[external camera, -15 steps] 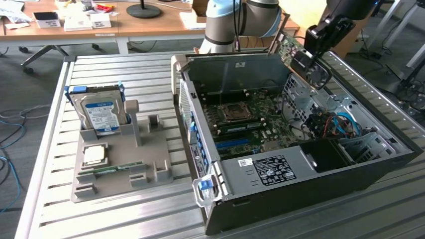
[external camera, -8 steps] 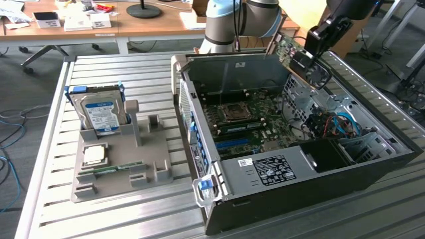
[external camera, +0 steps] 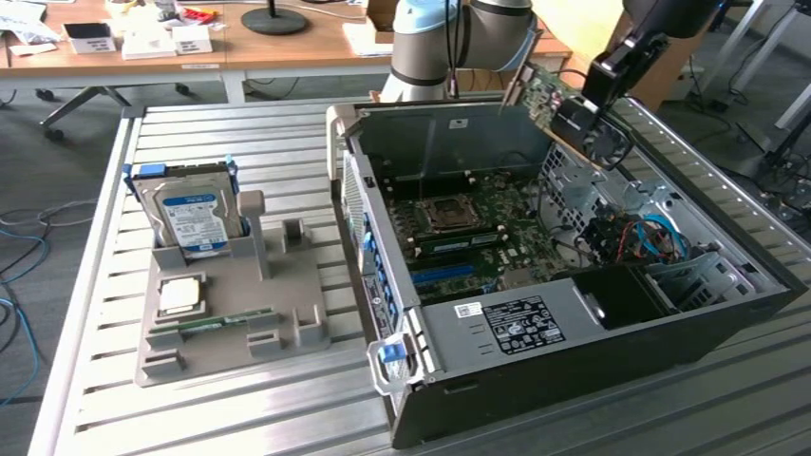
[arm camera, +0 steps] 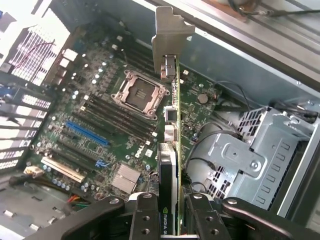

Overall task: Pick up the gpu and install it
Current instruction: 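Insert the gpu into the slot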

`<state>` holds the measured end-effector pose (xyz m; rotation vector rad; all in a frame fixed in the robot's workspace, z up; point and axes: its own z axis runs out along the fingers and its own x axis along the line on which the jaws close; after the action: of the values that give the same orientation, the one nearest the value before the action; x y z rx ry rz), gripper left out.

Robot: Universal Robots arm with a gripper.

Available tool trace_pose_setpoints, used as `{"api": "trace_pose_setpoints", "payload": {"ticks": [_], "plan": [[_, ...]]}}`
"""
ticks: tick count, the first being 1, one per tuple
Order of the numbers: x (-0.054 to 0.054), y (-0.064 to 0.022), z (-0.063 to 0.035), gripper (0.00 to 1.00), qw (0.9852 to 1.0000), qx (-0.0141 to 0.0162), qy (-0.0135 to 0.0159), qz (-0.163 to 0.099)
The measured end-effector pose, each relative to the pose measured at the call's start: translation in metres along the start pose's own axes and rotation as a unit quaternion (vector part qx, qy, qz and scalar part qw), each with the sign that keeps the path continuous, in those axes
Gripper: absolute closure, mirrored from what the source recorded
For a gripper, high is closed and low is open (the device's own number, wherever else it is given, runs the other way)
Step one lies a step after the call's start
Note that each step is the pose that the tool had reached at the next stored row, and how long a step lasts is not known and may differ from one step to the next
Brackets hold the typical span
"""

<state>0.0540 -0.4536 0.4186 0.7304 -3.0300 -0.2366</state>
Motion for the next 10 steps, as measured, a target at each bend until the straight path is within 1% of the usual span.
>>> {"api": "trace_pose_setpoints", "payload": {"ticks": [5,10], "plan": [[0.0,0.0,0.0,0.73,0.9997,-0.0005,0.0039,-0.026],[0.0,0.0,0.0,0.73,0.9984,-0.0011,0.0085,-0.056]]}}
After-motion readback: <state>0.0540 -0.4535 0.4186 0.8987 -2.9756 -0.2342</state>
